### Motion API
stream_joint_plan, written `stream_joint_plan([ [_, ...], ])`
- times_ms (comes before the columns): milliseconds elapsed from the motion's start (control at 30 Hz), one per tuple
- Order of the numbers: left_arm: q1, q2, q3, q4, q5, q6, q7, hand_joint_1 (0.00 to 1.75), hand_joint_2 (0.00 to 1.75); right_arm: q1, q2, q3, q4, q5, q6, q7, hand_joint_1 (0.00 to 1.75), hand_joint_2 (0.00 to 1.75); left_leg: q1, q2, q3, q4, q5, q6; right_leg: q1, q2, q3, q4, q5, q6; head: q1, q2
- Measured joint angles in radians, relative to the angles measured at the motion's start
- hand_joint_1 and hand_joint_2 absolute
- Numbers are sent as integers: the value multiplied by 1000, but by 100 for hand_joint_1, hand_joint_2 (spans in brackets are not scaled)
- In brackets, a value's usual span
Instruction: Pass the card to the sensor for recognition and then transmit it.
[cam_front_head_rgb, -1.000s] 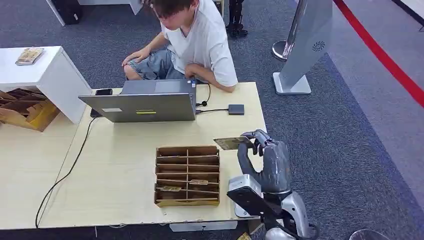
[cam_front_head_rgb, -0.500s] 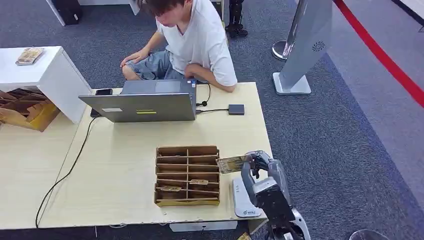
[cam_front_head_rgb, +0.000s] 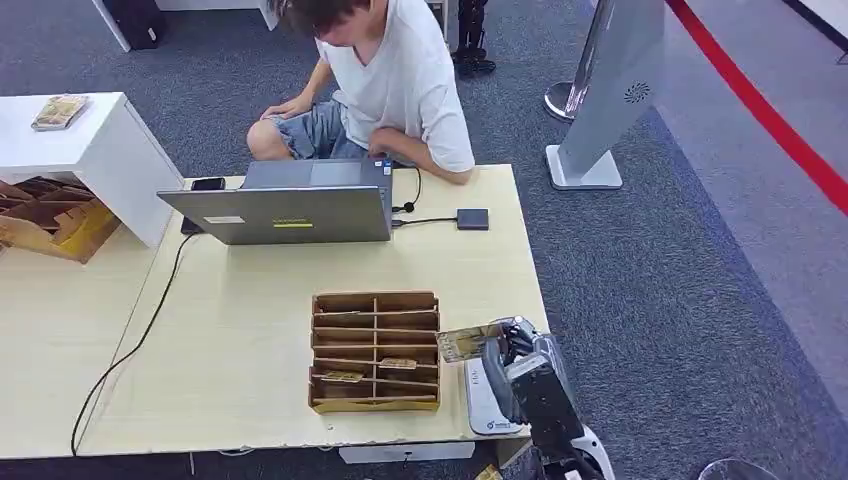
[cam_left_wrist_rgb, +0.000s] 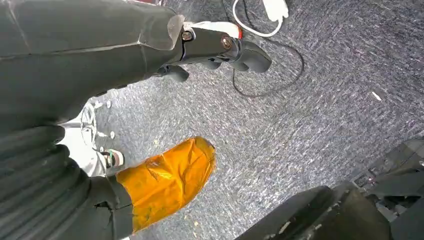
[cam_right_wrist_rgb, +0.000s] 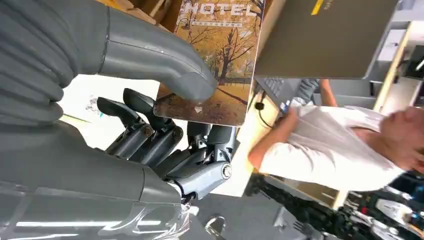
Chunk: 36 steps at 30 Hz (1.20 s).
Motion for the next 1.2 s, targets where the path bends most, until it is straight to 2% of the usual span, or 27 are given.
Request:
stream_joint_plan([
  [633,11,0,29,0,0,11,-6,0,175,3,0,-2,92,-66,18,121,175,175,0,0,0,0,0,0,0,0,0,0,0,0,0,0],
  [1200,15,1,52,0,7,18,-6,0,175,5,0,-2,133,15,-1,225,175,175,0,0,0,0,0,0,0,0,0,0,0,0,0,0],
])
